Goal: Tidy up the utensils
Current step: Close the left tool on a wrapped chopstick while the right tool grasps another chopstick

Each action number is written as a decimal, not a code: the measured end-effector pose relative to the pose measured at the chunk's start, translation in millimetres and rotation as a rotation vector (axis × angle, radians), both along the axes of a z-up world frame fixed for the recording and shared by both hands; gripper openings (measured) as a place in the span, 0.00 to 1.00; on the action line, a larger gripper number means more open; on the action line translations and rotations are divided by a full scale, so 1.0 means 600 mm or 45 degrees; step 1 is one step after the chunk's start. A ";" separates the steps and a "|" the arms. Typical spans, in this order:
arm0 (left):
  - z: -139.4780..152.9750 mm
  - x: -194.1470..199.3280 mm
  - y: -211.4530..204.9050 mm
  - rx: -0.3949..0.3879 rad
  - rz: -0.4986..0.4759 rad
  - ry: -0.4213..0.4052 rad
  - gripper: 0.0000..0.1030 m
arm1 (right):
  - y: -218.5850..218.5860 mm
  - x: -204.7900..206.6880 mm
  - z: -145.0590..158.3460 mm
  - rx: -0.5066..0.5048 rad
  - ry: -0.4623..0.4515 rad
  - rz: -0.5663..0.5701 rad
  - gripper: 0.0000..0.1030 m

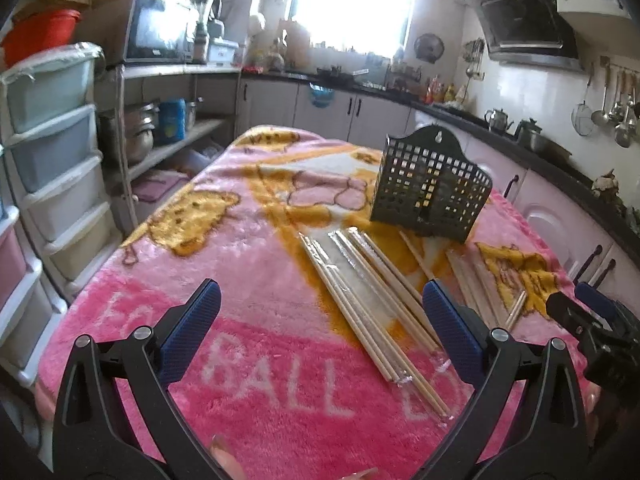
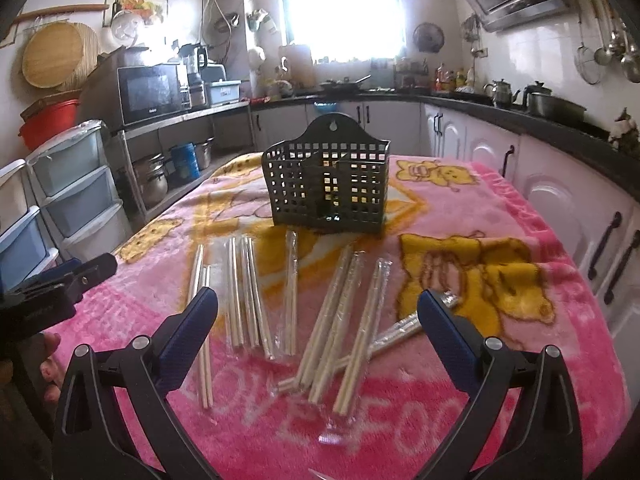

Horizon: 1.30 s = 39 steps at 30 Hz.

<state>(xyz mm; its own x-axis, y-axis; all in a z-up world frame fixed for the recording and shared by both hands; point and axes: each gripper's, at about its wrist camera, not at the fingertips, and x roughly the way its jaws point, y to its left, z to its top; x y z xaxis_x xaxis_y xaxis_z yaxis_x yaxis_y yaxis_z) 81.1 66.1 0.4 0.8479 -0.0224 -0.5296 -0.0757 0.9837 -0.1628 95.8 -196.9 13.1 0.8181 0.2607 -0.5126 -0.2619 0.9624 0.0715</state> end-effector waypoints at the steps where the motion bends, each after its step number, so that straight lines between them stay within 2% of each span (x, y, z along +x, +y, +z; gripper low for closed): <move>1: -0.002 0.009 0.001 -0.010 -0.006 0.018 0.90 | 0.003 0.006 0.000 -0.006 0.006 0.005 0.94; 8: -0.004 0.079 0.004 -0.038 -0.057 0.113 0.89 | 0.012 0.075 0.001 -0.045 0.079 0.033 0.93; 12: -0.009 0.114 0.006 -0.039 -0.065 0.162 0.87 | 0.017 0.118 -0.004 -0.055 0.142 0.055 0.86; 16: -0.015 0.152 0.014 -0.077 -0.091 0.218 0.79 | 0.024 0.162 -0.015 -0.105 0.199 0.071 0.83; 19: -0.022 0.180 0.015 -0.070 -0.095 0.266 0.73 | 0.029 0.196 -0.024 -0.131 0.238 0.089 0.80; 24: -0.041 0.219 0.025 -0.105 -0.118 0.350 0.62 | 0.037 0.249 -0.051 -0.193 0.304 0.112 0.65; 27: -0.051 0.234 0.032 -0.108 -0.115 0.378 0.53 | 0.039 0.272 -0.062 -0.248 0.305 0.129 0.57; 32: -0.074 0.262 0.042 -0.138 -0.125 0.446 0.39 | 0.040 0.310 -0.081 -0.276 0.353 0.159 0.52; 39: -0.093 0.286 0.052 -0.155 -0.111 0.499 0.31 | 0.046 0.349 -0.107 -0.282 0.421 0.195 0.43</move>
<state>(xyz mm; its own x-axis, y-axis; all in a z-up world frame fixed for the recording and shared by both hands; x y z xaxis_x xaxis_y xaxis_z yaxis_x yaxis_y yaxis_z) 252.8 97.4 -55.6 0.5751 -0.1678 -0.8007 -0.0724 0.9645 -0.2541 304.9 -169.0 -51.1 0.5605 0.2204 -0.7983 -0.4009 0.9157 -0.0287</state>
